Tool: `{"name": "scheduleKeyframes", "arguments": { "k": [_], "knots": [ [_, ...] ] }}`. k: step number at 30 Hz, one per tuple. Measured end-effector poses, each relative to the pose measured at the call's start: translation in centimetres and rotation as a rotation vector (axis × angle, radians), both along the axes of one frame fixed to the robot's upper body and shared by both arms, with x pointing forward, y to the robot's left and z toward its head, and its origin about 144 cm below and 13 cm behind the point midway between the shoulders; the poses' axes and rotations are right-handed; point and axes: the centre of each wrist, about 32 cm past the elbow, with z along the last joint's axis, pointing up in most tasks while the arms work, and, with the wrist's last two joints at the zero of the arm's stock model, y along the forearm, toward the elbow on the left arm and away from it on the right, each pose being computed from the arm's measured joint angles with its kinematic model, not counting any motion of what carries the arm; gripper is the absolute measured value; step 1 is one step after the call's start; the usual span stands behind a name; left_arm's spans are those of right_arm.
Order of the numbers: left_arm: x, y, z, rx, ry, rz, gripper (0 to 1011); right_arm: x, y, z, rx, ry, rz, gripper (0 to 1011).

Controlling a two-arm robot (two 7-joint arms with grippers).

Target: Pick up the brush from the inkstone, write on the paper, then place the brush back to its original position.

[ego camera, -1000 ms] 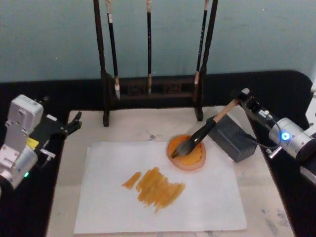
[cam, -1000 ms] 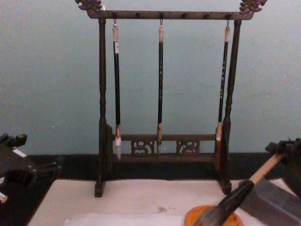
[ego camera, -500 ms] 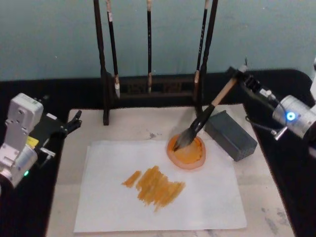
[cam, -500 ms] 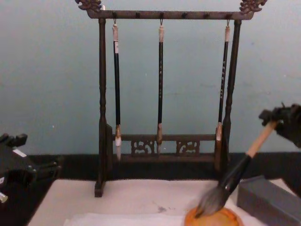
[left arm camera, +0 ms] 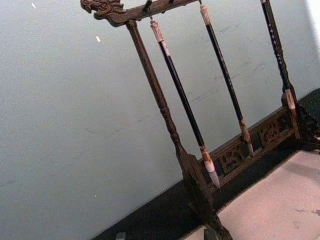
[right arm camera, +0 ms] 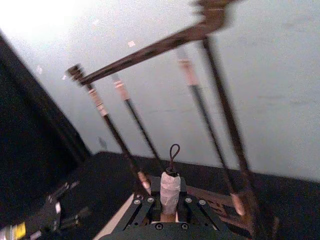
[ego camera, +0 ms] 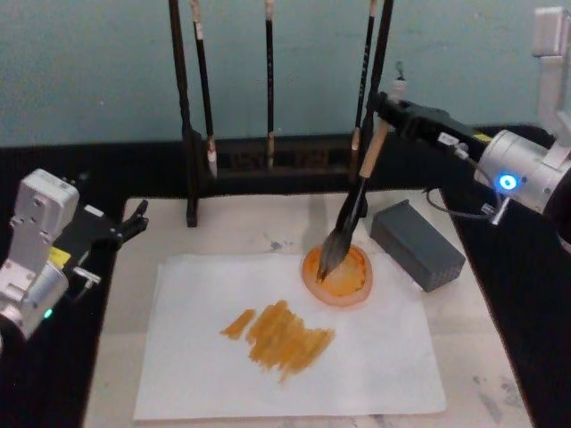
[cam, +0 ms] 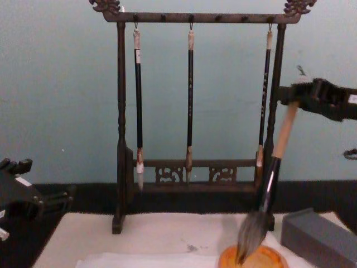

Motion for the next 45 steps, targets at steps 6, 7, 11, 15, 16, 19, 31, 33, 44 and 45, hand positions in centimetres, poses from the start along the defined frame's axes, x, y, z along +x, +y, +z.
{"name": "scheduleKeyframes", "arguments": {
  "k": [6,7,11,15,16,19,31,33,44,45],
  "knots": [
    [0.0,0.0,0.0,0.0,0.0,0.0,1010,-0.6,1.9,1.2,-0.104,-0.077,0.05,173],
    [0.0,0.0,0.0,0.0,0.0,0.0,1010,-0.7,2.5,1.5,-0.132,-0.099,0.063,173],
    [0.0,0.0,0.0,0.0,0.0,0.0,1010,-1.2,3.9,2.2,-0.191,-0.153,0.085,173],
    [0.0,0.0,0.0,0.0,0.0,0.0,1010,-1.7,5.5,2.7,-0.242,-0.211,0.114,173],
    [0.0,0.0,0.0,0.0,0.0,0.0,1010,-1.7,5.5,2.7,-0.242,-0.211,0.114,173],
    [0.0,0.0,0.0,0.0,0.0,0.0,1010,-2.1,6.9,2.7,-0.272,-0.239,0.151,173],
    [0.0,0.0,0.0,0.0,0.0,0.0,1010,-2.6,9.7,1.6,-0.281,-0.239,0.274,173],
    [0.0,0.0,0.0,0.0,0.0,0.0,1010,-2.7,9.9,1.5,-0.28,-0.235,0.284,173],
    [0.0,0.0,0.0,0.0,0.0,0.0,1010,-2.7,10.2,0.4,-0.306,-0.218,0.287,173],
    [0.0,0.0,0.0,0.0,0.0,0.0,1010,-2.7,10.1,0.4,-0.313,-0.221,0.278,173]
  ]
}}
